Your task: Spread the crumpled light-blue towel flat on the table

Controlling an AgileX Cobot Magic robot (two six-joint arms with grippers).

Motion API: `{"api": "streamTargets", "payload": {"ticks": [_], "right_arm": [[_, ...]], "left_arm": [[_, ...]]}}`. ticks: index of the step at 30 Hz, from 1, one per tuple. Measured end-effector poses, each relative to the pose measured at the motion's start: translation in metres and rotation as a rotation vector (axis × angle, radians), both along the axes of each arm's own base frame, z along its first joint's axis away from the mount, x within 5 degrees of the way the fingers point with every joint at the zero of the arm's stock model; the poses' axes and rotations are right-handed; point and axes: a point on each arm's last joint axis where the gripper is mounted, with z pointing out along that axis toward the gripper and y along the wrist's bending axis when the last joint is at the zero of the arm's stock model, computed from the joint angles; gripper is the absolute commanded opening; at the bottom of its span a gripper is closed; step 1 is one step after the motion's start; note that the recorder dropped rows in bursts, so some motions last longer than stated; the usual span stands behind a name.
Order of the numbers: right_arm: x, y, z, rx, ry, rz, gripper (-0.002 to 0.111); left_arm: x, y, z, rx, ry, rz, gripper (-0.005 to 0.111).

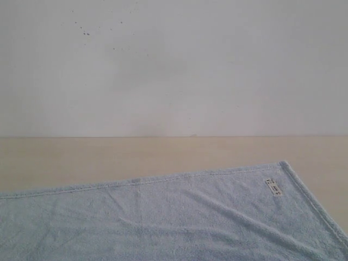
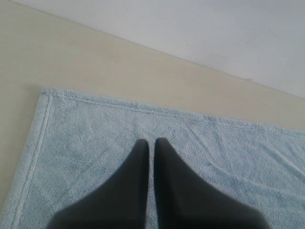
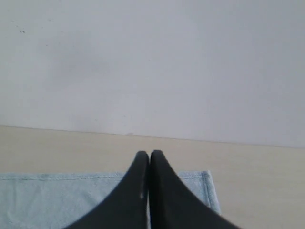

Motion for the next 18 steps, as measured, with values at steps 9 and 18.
{"api": "streamTargets", "payload": {"ticks": [9,18], "right_arm": [[-0.015,0.002,0.002,0.054,-0.016,0.037,0.0],[-0.015,0.002,0.002,0.054,-0.017,0.04,0.0]], "left_arm": [[0.0,0.0,0.0,0.0,0.0,0.0,0.004],[0.0,0.0,0.0,0.0,0.0,0.0,0.004]]}}
